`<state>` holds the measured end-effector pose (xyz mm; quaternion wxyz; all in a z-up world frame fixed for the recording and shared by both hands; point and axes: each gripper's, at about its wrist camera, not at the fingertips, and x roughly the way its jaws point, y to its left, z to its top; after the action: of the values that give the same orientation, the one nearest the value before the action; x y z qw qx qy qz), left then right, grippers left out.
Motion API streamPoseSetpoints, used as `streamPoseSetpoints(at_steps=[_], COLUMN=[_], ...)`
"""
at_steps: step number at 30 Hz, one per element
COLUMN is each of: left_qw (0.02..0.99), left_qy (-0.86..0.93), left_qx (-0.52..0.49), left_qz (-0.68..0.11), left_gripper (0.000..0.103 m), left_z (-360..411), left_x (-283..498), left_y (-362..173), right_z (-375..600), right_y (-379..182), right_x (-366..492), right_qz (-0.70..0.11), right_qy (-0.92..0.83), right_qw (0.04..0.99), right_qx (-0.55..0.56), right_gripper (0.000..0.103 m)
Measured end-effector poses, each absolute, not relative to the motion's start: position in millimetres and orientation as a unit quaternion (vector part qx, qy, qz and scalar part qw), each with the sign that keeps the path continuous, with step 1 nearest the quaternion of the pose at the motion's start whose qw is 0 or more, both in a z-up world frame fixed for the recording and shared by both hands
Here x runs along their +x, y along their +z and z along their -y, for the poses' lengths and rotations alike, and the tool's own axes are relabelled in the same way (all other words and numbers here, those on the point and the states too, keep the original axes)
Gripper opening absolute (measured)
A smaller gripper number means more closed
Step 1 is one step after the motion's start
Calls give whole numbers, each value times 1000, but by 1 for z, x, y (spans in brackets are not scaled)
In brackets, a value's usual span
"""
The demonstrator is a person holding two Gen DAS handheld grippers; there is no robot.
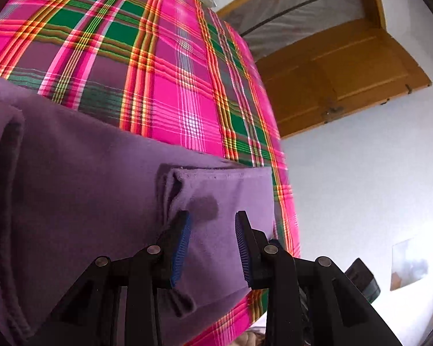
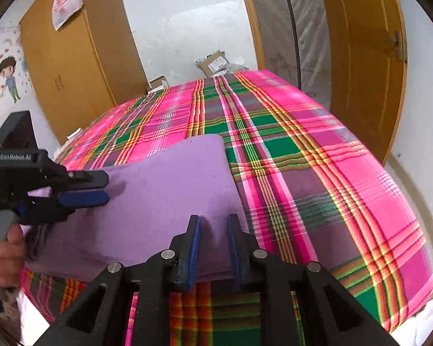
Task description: Fold clothes
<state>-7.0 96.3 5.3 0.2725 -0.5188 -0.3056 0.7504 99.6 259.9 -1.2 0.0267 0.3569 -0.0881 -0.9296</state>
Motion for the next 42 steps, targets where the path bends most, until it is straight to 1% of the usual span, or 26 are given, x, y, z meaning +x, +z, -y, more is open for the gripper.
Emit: streamPoseSetpoints(at_steps=[5,7,10,12,14,15,18,22,24,26,27,28,29,35,38,42], left_qw=[269,268,264,262,259,257,253,247,244,241,242,242,243,248,246,248], left_qy=[761,768,774,774,773,773,772,771,771,770,769,767,764,764,765,769], left_qx=[-509,-500,-488,-487,-486,-486,-486,-486,-485,-485,-486,-488,-489,-486,-480,-472], left_qz=[299,298,306,310,314,316,321,329,332,336,338,340,342,344,351,353], left_gripper=[32,32,32,32,32,32,32,32,32,32,32,32,32,32,32,32], left_z=[-88,-81,-67,-62,-57,-55,-48,-38,-34,-29,-29,-30,-31,-27,-22,-18], left_x=[2,4,8,8,8,9,9,9,9,9,8,7,5,6,6,7], left_y=[20,27,36,37,36,36,35,34,34,33,32,31,30,31,34,37], right_z=[-252,-240,-209,-187,-168,-159,-136,-122,-120,-120,-121,-122,-123,-126,-127,-117], right_y=[12,20,23,21,17,14,6,-9,-10,-11,-11,-10,-8,12,24,25], right_x=[102,106,102,99,99,99,98,95,97,96,96,96,97,104,104,99], right_qz=[81,82,60,41,25,18,-12,-48,-59,-62,-59,-54,-52,-35,-16,-12], right_qy=[-936,-941,-939,-936,-932,-930,-923,-921,-925,-927,-928,-928,-928,-939,-941,-939], right_qw=[16,44,90,115,136,147,160,144,132,121,121,123,122,125,145,161], right_qx=[343,327,328,332,335,336,349,358,350,348,348,348,347,319,305,304], right_gripper=[18,18,19,25,43,45,45,45,41,25,24,17,9,8,8,8])
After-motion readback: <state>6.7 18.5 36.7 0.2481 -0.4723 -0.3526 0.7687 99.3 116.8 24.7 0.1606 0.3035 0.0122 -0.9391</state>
